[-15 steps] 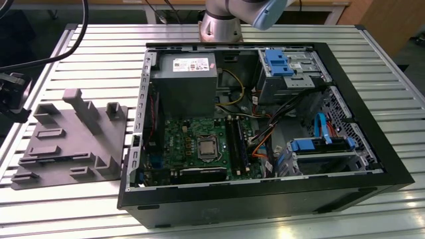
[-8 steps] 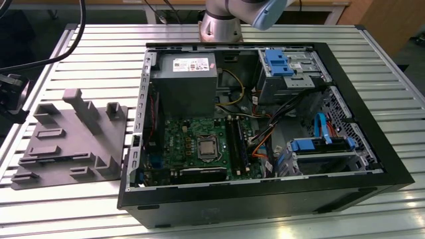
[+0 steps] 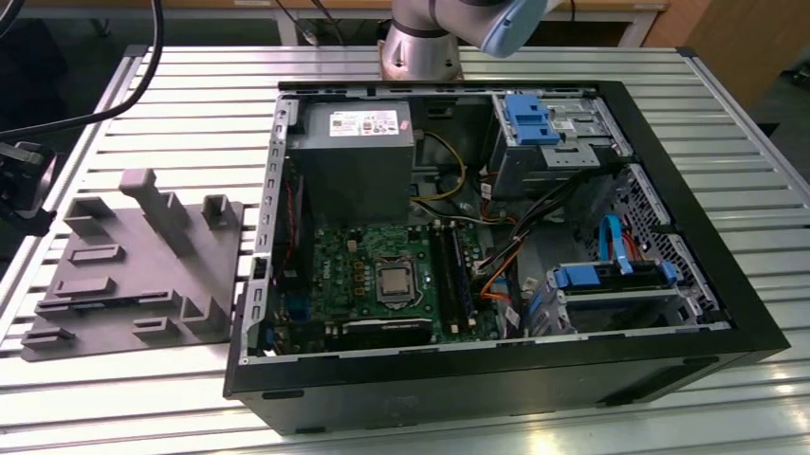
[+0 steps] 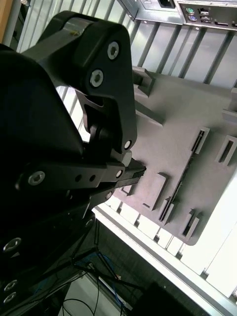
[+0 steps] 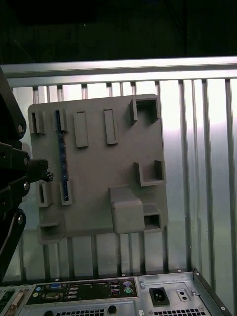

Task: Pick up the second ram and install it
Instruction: 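Pick up the second ram and move it above second insertion slot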

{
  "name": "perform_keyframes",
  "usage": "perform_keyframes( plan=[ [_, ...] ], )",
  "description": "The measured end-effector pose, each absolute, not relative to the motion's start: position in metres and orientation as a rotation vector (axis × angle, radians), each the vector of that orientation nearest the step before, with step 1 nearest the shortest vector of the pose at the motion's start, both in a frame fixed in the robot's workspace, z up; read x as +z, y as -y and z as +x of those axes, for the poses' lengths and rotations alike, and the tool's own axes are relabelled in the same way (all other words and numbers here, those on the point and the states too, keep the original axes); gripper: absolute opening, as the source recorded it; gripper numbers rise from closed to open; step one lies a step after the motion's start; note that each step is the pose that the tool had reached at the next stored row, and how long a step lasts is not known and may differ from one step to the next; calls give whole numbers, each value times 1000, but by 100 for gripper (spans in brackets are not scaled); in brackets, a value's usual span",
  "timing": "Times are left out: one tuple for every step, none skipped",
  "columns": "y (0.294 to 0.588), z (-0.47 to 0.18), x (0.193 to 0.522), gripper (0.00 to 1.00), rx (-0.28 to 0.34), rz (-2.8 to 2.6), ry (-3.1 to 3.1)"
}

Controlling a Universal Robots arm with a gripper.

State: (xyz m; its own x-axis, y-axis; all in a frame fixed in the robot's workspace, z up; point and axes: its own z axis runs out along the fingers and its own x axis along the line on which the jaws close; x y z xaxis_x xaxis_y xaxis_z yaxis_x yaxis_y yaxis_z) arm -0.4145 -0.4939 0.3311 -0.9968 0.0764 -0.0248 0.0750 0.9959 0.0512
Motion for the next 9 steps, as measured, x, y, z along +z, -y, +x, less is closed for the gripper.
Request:
perform_keyframes(
  plan=[
    [494,-415,331,11,78,118,-3112],
    [494,-415,331,11,78,118,-3112],
    [494,-415,331,11,78,118,-3112],
    [494,-415,331,11,78,118,-3112],
    [494,-415,331,11,78,118,-3112],
    [494,-415,331,11,78,118,-3112],
    [494,-415,331,11,78,116,-3112],
    [494,-415,331,11,78,112,-3112],
    [494,-415,331,11,78,106,-3112]
  ],
)
